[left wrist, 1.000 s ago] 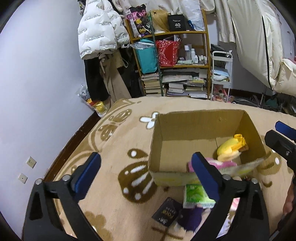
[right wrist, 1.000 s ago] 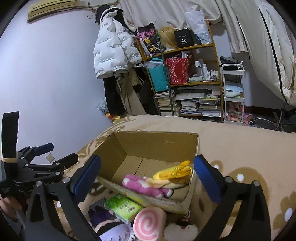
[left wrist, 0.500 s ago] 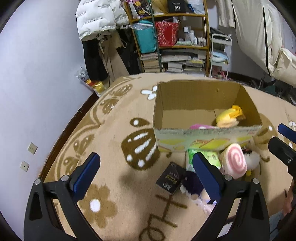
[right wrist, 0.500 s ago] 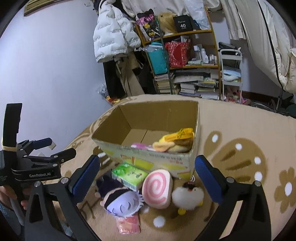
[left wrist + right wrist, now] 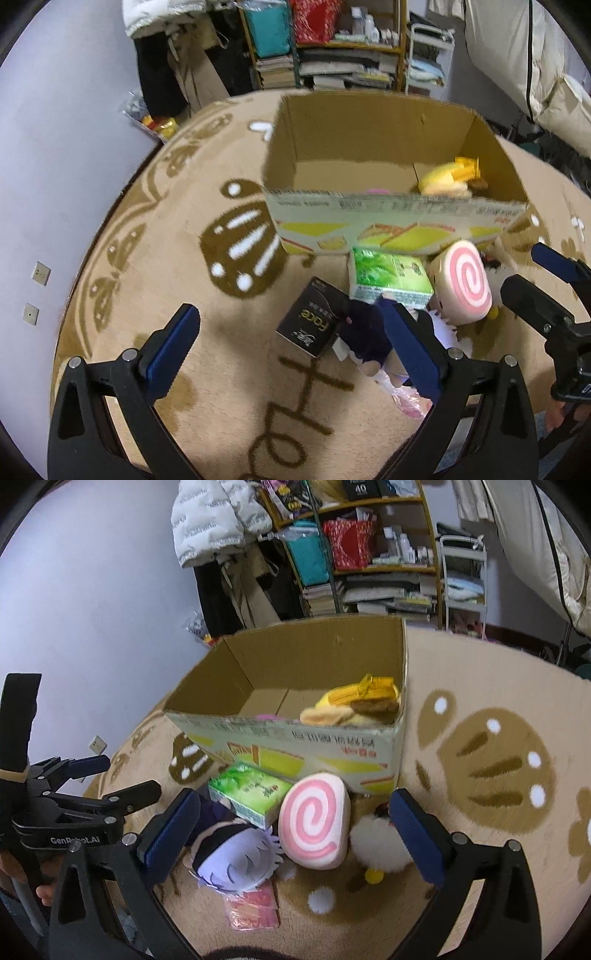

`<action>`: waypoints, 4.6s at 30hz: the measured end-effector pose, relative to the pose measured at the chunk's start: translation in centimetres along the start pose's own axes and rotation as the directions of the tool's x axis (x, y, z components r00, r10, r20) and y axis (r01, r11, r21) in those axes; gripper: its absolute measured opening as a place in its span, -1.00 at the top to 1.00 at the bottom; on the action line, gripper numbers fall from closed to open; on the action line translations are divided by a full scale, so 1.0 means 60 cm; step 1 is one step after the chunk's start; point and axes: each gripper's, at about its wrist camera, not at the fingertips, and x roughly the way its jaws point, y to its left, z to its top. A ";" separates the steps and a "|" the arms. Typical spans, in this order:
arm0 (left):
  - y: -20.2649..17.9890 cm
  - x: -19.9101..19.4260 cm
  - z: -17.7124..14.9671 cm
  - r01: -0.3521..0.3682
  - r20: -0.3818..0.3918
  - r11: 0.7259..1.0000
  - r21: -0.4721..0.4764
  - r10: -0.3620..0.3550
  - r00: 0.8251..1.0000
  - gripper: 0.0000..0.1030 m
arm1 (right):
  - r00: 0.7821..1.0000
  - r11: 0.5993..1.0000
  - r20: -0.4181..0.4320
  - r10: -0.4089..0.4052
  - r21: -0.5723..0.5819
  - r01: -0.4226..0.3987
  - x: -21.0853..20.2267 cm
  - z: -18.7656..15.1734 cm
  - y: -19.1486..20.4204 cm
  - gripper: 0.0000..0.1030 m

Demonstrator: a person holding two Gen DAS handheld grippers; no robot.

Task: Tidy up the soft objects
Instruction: 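Reach the left gripper to the black tissue pack while the right gripper reaches the fishcake cushion, then grasp and lift the black tissue pack with the left gripper while the right gripper lifts the fishcake cushion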

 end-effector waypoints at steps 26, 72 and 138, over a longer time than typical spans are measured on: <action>-0.067 0.100 -0.003 0.042 -0.191 0.997 0.059 -0.030 0.981 -0.92 | 0.980 0.989 -0.177 0.086 0.136 -0.063 0.103 -0.003 -0.045 -0.75; 0.022 0.163 0.026 0.092 -0.267 0.996 -0.018 -0.093 0.959 -0.85 | 0.967 0.995 -0.249 0.058 0.098 -0.035 0.137 -0.013 -0.043 -0.03; 0.023 -0.111 0.128 0.031 0.465 0.998 -0.053 -0.003 0.885 0.03 | 0.940 0.995 0.335 0.070 -0.096 -0.039 -0.075 0.104 0.012 0.41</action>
